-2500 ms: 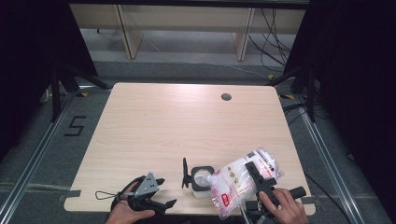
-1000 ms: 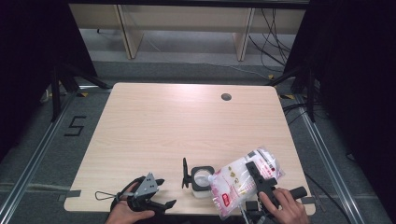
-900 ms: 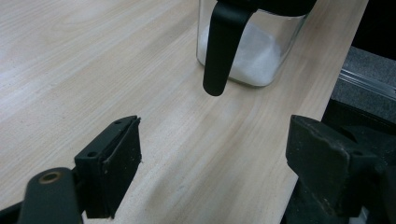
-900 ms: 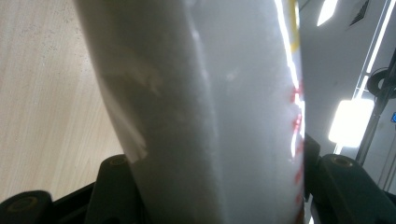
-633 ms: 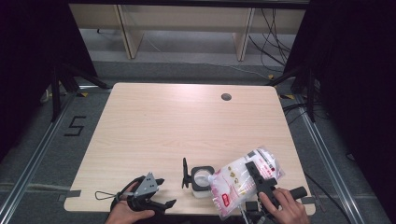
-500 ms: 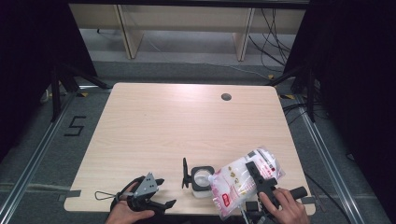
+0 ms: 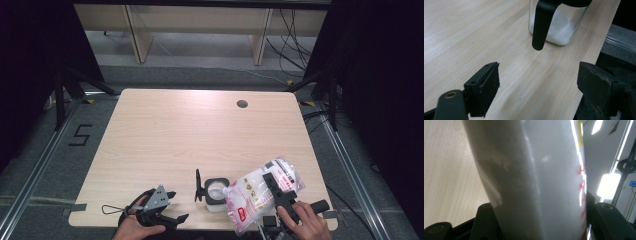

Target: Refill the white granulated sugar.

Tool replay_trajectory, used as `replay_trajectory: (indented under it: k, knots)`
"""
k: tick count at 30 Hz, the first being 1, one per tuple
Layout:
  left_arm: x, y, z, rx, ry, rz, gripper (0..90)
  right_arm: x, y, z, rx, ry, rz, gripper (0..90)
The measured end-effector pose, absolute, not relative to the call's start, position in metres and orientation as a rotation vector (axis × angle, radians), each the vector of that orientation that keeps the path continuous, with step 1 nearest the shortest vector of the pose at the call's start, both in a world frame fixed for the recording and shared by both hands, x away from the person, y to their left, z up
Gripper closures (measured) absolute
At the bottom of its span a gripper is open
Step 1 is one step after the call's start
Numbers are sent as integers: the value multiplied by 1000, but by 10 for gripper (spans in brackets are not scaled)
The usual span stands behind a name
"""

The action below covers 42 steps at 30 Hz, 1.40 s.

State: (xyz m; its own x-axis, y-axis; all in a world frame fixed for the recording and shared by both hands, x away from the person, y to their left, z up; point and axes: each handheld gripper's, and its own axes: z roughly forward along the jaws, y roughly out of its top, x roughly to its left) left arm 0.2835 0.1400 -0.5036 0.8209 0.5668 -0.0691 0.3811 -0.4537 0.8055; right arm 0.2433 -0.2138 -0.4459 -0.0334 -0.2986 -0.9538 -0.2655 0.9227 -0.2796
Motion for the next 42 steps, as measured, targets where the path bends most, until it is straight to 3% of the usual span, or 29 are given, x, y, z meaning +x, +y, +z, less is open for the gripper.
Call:
replay_trajectory:
  k: [42]
  knots:
    - [284,139,-504,2088,703,248,176,244,-215,-448,-406,1637,31,484]
